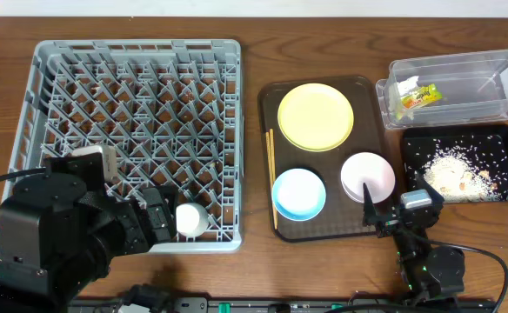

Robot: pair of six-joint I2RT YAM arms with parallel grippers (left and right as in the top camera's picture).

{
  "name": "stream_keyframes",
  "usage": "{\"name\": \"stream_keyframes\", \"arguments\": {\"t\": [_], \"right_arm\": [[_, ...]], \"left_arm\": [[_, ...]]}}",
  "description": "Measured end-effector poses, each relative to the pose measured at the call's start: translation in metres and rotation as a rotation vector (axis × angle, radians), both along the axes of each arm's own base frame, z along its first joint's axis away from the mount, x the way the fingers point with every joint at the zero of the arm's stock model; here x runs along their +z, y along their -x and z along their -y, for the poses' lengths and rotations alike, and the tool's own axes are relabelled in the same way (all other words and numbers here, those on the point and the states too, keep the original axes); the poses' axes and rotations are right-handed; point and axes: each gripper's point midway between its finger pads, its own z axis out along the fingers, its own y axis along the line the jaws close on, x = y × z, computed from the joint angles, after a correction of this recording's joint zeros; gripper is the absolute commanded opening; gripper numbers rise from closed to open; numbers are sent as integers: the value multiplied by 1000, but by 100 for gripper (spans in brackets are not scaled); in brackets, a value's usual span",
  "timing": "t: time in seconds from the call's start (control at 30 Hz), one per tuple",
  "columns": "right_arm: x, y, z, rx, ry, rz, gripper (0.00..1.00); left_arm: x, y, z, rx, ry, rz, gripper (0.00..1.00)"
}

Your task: Sort waste into correct bins and load items into the dishwasher

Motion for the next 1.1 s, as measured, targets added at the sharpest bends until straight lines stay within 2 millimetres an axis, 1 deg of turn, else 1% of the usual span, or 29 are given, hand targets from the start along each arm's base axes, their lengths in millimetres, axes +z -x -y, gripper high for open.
{"name": "stream_keyframes", "arguments": {"t": [0.2,0.27,0.37,0.43,0.47,0.53,0.6,0.63,0.7,0.77,0.83,0.9,0.97,1.1], "right_arm": [[0,0,0,0,0,0,99],[0,0,0,0,0,0,99],[0,0,0,-1,0,0,99],[0,0,0,-2,0,0,99],[0,0,0,-2,0,0,99],[0,0,0,-2,0,0,99],[0,0,0,-3,1,0,99],[0,0,0,-2,1,0,99],[0,0,0,-3,1,0,99],[0,0,0,-3,0,0,99],[0,0,0,-3,1,0,99],[0,0,0,-3,1,0,99],[0,0,0,-3,1,0,99],[0,0,0,-3,0,0,99]], "left_arm": [[0,1,2,-1,17,-5,98],[6,-4,7,-1,53,17,98],[27,-21,23,-46,128,113,98],[30,-29,40,-108,169,113,98],[25,-32,49,-142,179,78,98],[9,-42,68,-201,181,-9,98],[-12,-56,90,-252,170,-110,98],[-27,-65,101,-272,158,-173,98],[-57,-80,117,-291,131,-287,100],[-90,-92,129,-295,100,-401,93],[-116,-95,135,-293,55,-494,89],[-137,-93,142,-298,-9,-561,88],[-162,-88,155,-318,-105,-617,86],[-200,-77,176,-342,-261,-677,79]]}}
